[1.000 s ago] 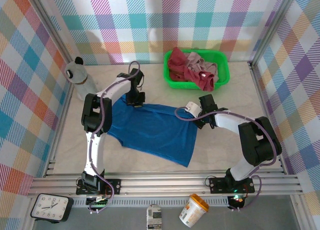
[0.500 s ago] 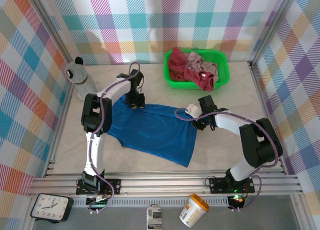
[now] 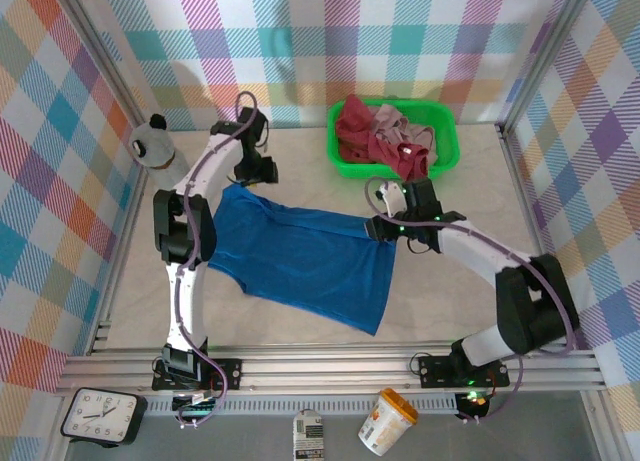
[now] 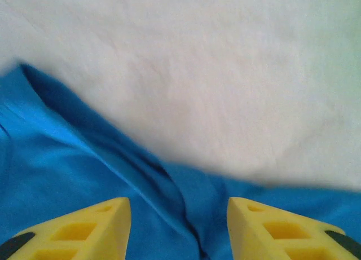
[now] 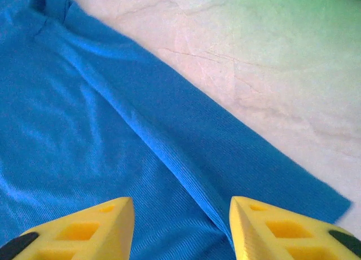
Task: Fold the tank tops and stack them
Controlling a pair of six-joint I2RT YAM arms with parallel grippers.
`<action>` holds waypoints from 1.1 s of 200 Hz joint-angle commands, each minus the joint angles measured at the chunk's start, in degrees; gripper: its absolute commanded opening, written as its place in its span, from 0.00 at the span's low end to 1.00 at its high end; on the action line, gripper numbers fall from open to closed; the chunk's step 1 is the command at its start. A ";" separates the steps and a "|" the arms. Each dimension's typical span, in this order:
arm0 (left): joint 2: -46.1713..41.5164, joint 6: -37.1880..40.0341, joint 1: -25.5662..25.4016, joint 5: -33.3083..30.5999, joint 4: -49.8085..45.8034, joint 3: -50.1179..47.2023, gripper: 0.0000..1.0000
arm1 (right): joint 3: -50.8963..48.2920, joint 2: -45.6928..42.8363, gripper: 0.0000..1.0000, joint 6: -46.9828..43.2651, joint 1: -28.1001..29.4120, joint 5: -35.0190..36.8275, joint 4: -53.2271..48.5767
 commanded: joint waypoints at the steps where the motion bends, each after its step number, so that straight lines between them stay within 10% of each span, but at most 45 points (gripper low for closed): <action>1: 7.07 -0.09 2.54 -5.02 -4.81 7.79 0.49 | 1.95 5.52 0.49 15.76 0.46 -3.33 6.04; 129: 16.75 2.17 4.16 -21.88 -9.43 18.34 0.49 | 1.60 15.15 0.48 17.51 0.70 -1.19 3.85; 220: 18.17 4.20 5.24 -19.16 -10.68 17.20 0.32 | 0.76 16.44 0.47 17.31 0.57 -1.18 2.76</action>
